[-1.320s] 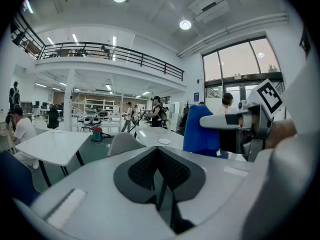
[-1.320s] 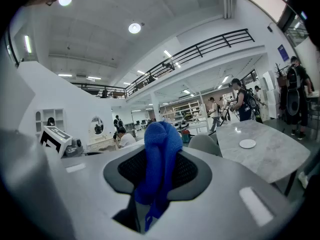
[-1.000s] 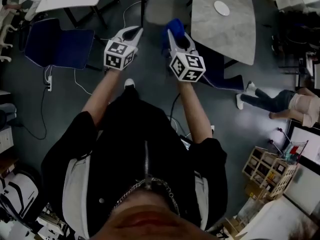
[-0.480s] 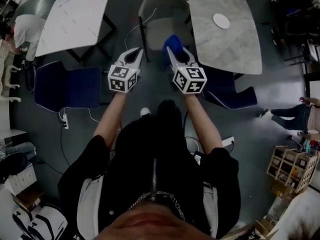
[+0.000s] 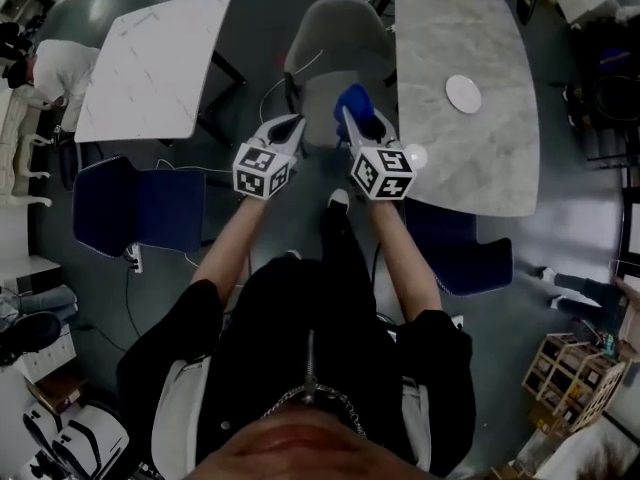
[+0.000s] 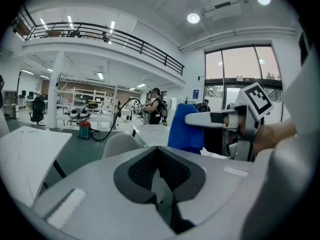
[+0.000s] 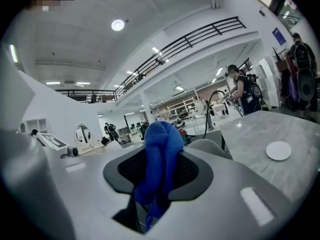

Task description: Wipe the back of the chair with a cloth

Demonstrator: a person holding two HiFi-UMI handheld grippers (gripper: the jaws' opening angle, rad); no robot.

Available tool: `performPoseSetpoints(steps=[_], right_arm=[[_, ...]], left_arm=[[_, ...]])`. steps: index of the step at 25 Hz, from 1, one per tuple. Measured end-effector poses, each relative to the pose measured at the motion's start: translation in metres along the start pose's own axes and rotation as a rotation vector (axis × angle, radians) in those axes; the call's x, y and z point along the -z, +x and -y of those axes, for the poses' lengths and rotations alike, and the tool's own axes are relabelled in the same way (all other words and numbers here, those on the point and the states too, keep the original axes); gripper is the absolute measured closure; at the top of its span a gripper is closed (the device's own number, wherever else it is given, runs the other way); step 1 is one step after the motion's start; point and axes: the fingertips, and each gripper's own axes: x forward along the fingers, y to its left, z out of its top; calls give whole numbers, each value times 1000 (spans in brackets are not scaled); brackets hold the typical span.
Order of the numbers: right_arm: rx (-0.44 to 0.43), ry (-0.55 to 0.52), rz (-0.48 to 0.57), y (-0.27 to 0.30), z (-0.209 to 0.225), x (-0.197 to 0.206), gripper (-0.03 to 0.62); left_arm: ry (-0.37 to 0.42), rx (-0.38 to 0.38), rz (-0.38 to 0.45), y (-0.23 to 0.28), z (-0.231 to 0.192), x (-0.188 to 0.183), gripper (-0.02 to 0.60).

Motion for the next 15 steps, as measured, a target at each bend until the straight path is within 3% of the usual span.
performPoseSetpoints(steps=[5,15], right_arm=[[-15,9,-35,62,47,-11,476],[-1,31,-124,157,97,-5,476]], left_arm=[[-20,-8,-21,66,-41,-17,571],[-32,-48,-44,146,-107,-31,571]])
